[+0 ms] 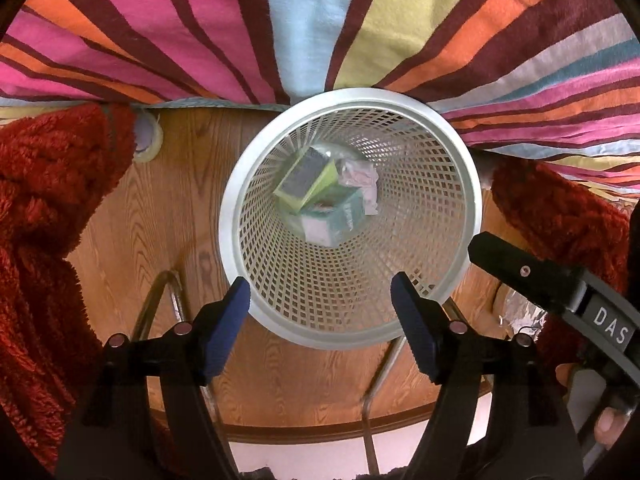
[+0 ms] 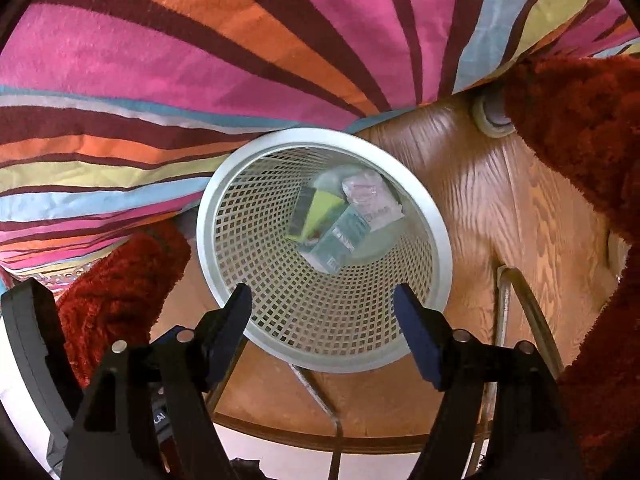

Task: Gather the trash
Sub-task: 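Raise both tools back toward the remaining items on the bed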

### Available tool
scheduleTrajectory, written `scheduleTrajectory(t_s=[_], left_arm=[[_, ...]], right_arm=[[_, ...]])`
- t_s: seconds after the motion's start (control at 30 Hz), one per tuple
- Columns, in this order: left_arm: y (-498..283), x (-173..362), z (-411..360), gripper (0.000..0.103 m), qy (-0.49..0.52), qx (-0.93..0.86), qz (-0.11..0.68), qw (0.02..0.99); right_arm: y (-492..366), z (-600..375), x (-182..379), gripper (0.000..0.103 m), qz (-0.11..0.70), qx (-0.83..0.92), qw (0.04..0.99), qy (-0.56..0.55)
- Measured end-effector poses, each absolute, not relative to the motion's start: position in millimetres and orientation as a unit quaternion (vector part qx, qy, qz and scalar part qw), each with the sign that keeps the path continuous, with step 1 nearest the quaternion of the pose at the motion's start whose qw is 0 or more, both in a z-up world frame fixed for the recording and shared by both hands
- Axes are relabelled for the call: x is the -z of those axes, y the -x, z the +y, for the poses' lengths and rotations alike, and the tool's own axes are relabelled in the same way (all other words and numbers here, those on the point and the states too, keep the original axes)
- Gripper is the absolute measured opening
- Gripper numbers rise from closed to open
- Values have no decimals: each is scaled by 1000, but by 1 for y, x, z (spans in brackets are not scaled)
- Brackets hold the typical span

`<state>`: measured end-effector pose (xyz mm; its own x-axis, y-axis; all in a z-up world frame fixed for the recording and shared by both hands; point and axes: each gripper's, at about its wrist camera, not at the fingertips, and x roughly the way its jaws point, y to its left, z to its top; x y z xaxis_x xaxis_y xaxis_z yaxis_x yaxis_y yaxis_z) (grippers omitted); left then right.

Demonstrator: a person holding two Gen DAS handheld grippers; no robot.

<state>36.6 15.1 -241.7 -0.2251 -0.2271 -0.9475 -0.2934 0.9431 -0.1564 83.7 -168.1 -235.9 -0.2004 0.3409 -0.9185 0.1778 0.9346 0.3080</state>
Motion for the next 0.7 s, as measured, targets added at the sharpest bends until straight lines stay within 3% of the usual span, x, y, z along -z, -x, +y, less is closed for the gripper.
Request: scheduleTrajectory(t_s=[0.7], left_arm=[[-28,202,31,71,183,-23,740,647]], right_arm=[[-79,-170,181,71,701,-76,698,-125]])
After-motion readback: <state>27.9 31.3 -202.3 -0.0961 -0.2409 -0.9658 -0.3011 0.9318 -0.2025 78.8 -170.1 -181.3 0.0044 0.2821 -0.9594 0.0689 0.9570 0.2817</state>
